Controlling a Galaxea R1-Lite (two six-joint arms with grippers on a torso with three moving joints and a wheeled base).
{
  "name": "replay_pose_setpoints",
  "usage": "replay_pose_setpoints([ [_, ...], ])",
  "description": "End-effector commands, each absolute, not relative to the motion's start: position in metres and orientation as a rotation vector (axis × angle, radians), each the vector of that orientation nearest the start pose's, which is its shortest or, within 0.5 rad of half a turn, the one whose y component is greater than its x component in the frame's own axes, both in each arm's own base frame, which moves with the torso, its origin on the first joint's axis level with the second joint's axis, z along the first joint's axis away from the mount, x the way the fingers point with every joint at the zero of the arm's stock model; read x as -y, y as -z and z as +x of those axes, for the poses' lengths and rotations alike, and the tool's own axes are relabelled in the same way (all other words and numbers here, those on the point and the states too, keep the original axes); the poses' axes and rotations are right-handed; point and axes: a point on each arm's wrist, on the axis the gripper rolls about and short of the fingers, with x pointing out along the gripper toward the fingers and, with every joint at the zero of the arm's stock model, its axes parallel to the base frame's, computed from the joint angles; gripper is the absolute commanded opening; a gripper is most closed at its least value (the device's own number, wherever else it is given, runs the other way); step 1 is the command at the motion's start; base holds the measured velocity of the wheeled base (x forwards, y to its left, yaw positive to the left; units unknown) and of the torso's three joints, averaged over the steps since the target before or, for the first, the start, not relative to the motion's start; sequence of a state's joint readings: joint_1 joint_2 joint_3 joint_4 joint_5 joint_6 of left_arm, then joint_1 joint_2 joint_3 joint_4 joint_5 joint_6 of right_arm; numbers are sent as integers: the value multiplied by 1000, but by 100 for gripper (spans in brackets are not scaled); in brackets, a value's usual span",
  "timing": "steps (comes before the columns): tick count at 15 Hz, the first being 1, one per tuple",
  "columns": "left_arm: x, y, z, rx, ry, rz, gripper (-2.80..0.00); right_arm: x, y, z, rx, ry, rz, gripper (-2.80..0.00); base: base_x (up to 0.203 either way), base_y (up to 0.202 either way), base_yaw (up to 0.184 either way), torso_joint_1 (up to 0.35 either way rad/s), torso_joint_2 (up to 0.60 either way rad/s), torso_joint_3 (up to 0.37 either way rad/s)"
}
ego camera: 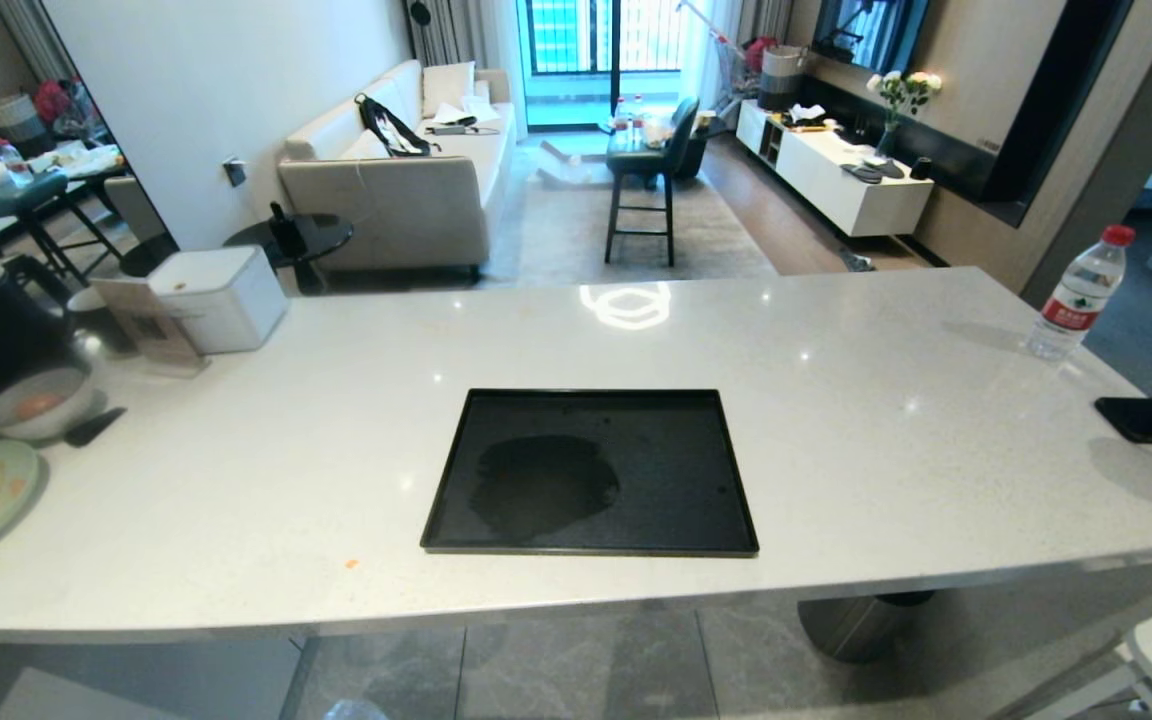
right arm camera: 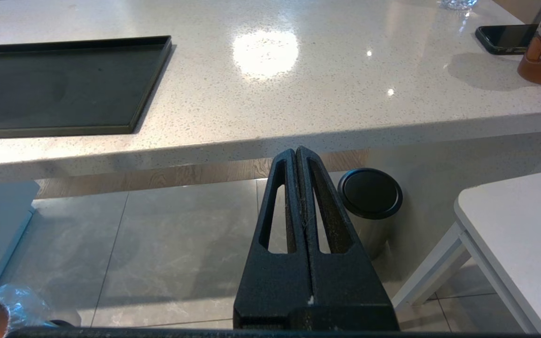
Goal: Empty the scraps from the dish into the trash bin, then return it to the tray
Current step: Move the bowl over the trash can
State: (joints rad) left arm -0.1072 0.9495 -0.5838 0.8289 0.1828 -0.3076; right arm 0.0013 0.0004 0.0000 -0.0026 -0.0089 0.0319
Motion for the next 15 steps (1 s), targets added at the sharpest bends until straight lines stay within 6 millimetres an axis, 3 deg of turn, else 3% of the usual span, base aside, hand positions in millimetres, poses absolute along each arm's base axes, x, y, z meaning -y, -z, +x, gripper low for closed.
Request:
replay_pose_setpoints([
  [1, 1, -157, 50, -1148, -234, -82, -280, 0, -76, -23, 4, 8, 32, -280, 0, 0, 0, 0, 0, 0],
  [15, 1, -145, 45, -1186, -208, -52, -280, 0, -76, -23, 3, 8, 34, -280, 0, 0, 0, 0, 0, 0],
])
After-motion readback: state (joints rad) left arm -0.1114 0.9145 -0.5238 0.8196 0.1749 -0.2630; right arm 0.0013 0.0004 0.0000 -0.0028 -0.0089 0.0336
